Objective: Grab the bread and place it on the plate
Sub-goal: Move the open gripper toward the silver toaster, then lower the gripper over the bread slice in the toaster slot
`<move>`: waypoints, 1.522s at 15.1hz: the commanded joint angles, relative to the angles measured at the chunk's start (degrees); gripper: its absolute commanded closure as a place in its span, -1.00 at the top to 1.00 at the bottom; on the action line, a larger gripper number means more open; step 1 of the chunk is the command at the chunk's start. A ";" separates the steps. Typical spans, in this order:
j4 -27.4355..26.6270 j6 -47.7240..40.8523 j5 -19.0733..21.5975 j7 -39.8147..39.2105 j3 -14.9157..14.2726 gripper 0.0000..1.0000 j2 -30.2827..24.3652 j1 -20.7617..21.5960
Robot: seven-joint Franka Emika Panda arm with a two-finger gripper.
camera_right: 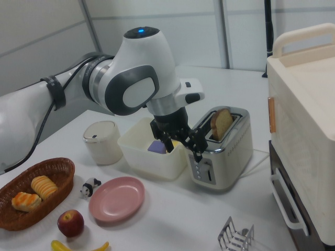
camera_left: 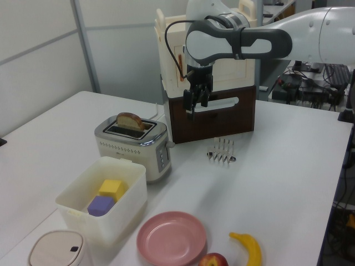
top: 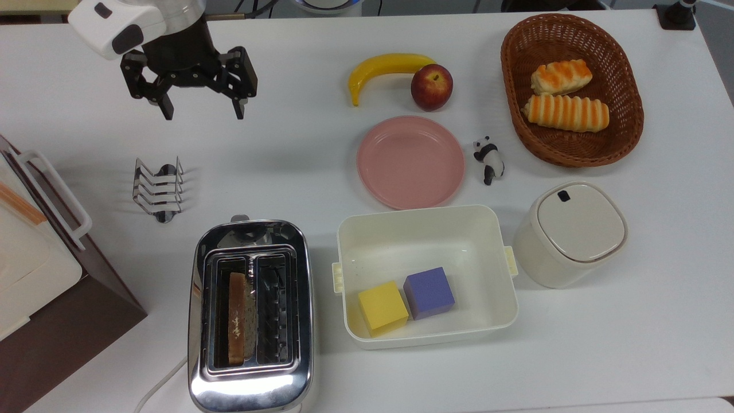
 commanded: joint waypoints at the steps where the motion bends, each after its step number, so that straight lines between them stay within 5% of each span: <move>1: -1.04 9.42 1.22 6.18 -0.18 1.00 0.60 0.98; 15: -1.04 41.41 3.94 19.02 0.52 1.00 11.32 4.31; 23: -1.04 55.24 5.71 19.65 0.44 0.95 15.64 7.40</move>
